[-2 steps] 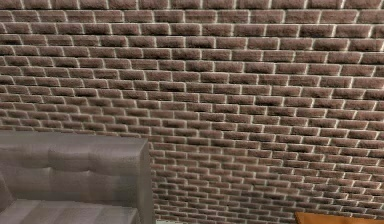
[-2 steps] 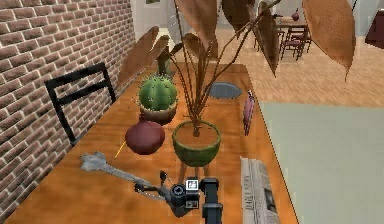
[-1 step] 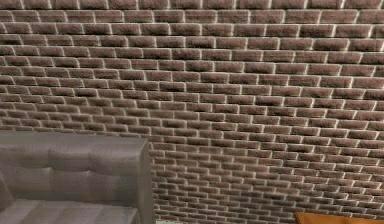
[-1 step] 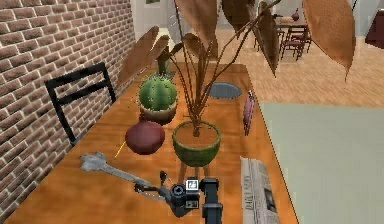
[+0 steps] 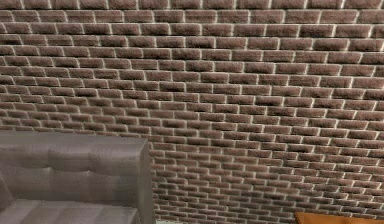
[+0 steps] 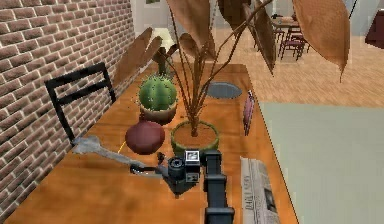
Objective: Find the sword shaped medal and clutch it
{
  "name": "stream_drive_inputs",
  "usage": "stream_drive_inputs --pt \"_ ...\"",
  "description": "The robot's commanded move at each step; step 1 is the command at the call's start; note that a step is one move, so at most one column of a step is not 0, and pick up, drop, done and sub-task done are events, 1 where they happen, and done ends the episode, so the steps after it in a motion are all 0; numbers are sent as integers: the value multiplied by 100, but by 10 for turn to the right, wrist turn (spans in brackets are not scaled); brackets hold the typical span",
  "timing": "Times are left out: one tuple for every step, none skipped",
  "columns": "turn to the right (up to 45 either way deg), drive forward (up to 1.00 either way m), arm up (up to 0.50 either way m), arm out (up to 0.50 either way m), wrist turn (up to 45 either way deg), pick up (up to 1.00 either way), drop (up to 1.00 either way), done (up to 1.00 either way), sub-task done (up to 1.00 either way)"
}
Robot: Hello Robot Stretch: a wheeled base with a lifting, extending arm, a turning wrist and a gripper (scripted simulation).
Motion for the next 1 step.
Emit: stream_drive_inputs --pt "0 0 0 0 0 0 0 100 0"
